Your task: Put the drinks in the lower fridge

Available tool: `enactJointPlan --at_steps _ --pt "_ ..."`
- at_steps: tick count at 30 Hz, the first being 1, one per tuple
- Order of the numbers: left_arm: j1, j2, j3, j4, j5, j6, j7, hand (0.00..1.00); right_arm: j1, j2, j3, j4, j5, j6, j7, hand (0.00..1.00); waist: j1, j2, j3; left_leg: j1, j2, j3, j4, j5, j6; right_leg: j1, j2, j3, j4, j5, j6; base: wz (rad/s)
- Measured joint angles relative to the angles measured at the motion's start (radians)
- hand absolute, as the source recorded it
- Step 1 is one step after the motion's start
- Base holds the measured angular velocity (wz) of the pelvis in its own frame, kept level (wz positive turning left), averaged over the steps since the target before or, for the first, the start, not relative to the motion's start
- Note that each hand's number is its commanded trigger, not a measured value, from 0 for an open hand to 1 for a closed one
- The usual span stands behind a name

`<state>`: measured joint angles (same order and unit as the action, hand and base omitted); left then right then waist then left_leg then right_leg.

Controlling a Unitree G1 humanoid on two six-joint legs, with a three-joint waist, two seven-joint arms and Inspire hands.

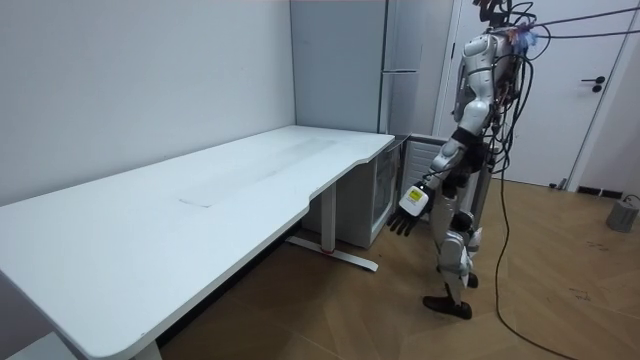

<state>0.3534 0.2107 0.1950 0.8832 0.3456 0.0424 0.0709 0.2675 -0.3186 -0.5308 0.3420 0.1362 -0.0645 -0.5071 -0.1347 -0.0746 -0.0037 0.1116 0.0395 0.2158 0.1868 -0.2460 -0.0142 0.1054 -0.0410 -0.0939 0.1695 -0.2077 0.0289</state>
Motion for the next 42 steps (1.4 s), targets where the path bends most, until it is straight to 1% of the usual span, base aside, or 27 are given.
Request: enactJointPlan --at_steps 2,6,10,13,17,19,20,23,24,26,28,33,35,38,42 --pt "0.000 0.000 0.000 -0.001 0.001 0.000 -0.001 0.00 -0.001 -0.001 -0.009 0.038 0.021 -0.001 -0.017 0.00 0.000 -0.003 -0.0002 -0.001 0.000 0.000 0.000 0.000 0.000 0.001 0.000 -0.001 -0.001 0.000 0.000 0.00" --pt "0.000 -0.003 0.001 -0.004 -0.001 0.003 -0.001 0.00 0.001 -0.001 -0.012 0.083 0.083 0.000 -0.015 0.00 -0.002 -0.002 0.0000 -0.007 0.000 -0.003 0.000 0.000 0.000 0.000 0.000 -0.004 0.000 0.000 0.000 0.01" --pt "0.001 -0.004 0.001 -0.008 -0.002 0.003 -0.001 0.00 -0.007 -0.001 -0.017 0.165 0.190 0.001 -0.003 0.00 -0.004 -0.001 0.0000 -0.004 0.000 -0.008 0.000 0.000 0.000 0.007 0.000 -0.009 0.000 0.000 0.000 0.05" --pt "0.000 -0.004 0.001 -0.007 -0.001 0.002 -0.002 0.00 -0.010 -0.001 -0.037 0.242 0.262 0.001 0.020 0.00 -0.008 -0.001 -0.0001 0.003 0.000 -0.017 0.000 0.000 0.000 0.012 -0.001 -0.019 0.000 0.000 0.000 0.08" --pt "-0.001 -0.004 0.006 0.011 -0.002 0.002 -0.006 0.00 -0.024 -0.005 -0.058 0.324 0.362 0.002 0.035 0.00 -0.009 -0.002 -0.0004 0.003 0.000 -0.026 -0.005 0.000 0.000 0.013 -0.001 -0.020 0.000 0.000 0.000 0.01" --pt "0.002 -0.004 0.016 0.023 -0.002 0.005 -0.010 0.00 -0.037 -0.005 -0.081 0.373 0.385 0.007 0.045 0.00 -0.011 -0.005 -0.0017 0.003 0.000 -0.027 -0.005 0.000 0.000 0.013 -0.001 -0.019 0.000 0.000 -0.001 0.00" --pt "0.010 -0.005 0.024 0.022 -0.002 0.010 -0.010 0.00 -0.045 -0.006 -0.091 0.399 0.387 0.018 0.051 0.00 -0.015 -0.006 -0.0026 0.003 -0.001 -0.028 -0.005 0.000 0.000 0.013 -0.001 -0.019 0.000 0.000 -0.001 0.00" --pt "0.032 -0.002 0.041 0.022 -0.002 0.023 -0.009 0.00 -0.046 -0.011 -0.093 0.469 0.392 0.024 0.088 0.00 -0.026 -0.011 -0.0048 0.003 -0.001 -0.029 0.000 0.000 0.000 0.014 0.000 -0.019 -0.002 0.000 -0.001 0.00" --pt "0.035 -0.002 0.041 0.022 -0.002 0.023 -0.009 0.00 -0.044 -0.011 -0.094 0.478 0.395 0.026 0.094 0.00 -0.026 -0.011 -0.0046 0.003 -0.001 -0.029 0.000 0.000 0.000 0.014 0.000 -0.019 -0.002 0.000 -0.001 0.00" --pt "0.039 -0.002 0.041 0.022 -0.002 0.024 -0.008 0.00 -0.039 -0.011 -0.093 0.503 0.435 0.046 0.122 0.00 -0.025 -0.013 -0.0044 0.003 -0.001 -0.027 0.000 0.000 0.000 0.013 0.000 -0.018 -0.002 0.000 -0.001 -0.03" --pt "0.034 -0.002 0.041 0.020 -0.002 0.024 -0.008 0.00 -0.040 -0.011 -0.092 0.513 0.464 0.052 0.140 0.00 -0.026 -0.014 -0.0042 0.004 -0.001 -0.026 0.001 0.000 0.000 0.013 0.000 -0.018 -0.001 0.000 -0.001 0.00" --pt "0.024 -0.002 0.040 0.017 -0.001 0.023 -0.001 0.00 -0.051 -0.011 -0.090 0.531 0.496 0.053 0.162 0.00 -0.025 -0.020 -0.0030 0.007 0.000 -0.025 0.001 0.000 -0.001 0.015 0.000 -0.016 0.001 0.000 -0.001 0.00" --pt "0.023 -0.002 0.039 0.017 -0.001 0.023 0.006 0.00 -0.057 -0.011 -0.090 0.550 0.519 0.053 0.166 0.00 -0.025 -0.025 0.0003 0.007 0.000 -0.025 0.001 0.000 -0.001 0.015 0.000 -0.016 0.002 0.001 -0.001 0.00" --pt "0.028 -0.004 0.040 0.019 -0.001 0.023 0.012 0.00 -0.056 -0.010 -0.090 0.555 0.549 0.053 0.184 0.00 -0.023 -0.028 0.0029 0.015 0.001 -0.025 -0.005 0.000 -0.001 0.022 0.002 -0.012 0.002 0.001 -0.002 -0.01" --pt "0.026 -0.005 0.040 0.019 -0.001 0.019 0.014 0.00 -0.057 -0.010 -0.090 0.552 0.544 0.051 0.198 0.00 -0.022 -0.021 0.0033 0.019 0.002 -0.023 -0.012 0.000 -0.001 0.024 0.004 -0.007 0.004 0.002 -0.004 -0.03"
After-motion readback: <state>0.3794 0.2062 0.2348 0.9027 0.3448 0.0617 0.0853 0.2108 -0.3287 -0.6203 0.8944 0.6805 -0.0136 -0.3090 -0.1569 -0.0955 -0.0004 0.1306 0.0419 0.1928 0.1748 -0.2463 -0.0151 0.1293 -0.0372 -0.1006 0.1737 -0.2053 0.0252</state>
